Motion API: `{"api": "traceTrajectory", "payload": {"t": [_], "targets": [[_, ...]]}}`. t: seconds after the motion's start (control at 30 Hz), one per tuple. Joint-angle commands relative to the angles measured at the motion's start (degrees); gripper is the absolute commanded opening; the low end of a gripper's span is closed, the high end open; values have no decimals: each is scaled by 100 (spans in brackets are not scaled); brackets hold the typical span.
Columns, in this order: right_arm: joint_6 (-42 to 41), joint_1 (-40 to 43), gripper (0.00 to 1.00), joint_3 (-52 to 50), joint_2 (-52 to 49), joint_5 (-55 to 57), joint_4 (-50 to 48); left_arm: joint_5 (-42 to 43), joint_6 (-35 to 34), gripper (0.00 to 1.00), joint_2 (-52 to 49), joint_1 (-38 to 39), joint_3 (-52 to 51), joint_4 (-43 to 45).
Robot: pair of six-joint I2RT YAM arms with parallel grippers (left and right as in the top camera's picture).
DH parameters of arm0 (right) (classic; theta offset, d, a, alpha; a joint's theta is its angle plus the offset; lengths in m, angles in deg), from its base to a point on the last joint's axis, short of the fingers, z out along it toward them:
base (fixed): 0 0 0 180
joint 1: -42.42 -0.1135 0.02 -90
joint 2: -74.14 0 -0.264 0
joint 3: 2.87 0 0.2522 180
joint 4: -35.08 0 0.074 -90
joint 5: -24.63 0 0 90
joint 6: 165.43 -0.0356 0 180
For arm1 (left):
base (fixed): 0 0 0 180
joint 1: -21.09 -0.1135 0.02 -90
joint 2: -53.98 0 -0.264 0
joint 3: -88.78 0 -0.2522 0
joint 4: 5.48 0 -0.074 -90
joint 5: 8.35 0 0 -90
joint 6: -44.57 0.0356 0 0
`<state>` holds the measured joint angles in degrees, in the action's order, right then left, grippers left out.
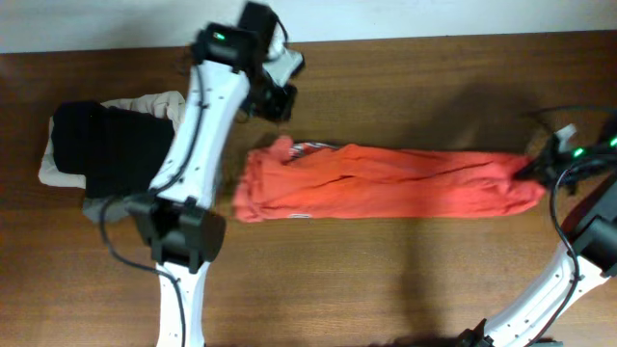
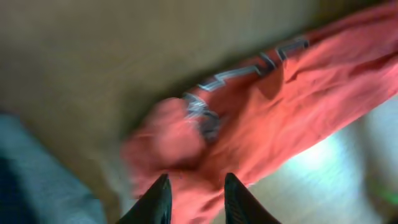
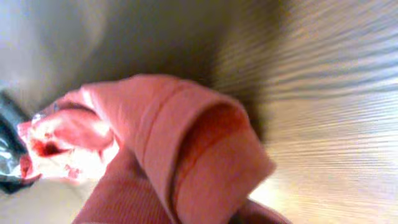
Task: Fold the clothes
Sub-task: 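Grasp the strip's right end with the right gripper and fold it leftward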
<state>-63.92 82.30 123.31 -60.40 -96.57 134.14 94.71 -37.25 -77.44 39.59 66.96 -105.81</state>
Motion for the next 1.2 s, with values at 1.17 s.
{"api": "traceTrajectory", "payload": {"t": [1.17], "targets": [[-3014,-6282,25,984,195,2063,-546,-708,2,38,1687,-345,1152,-254]]}}
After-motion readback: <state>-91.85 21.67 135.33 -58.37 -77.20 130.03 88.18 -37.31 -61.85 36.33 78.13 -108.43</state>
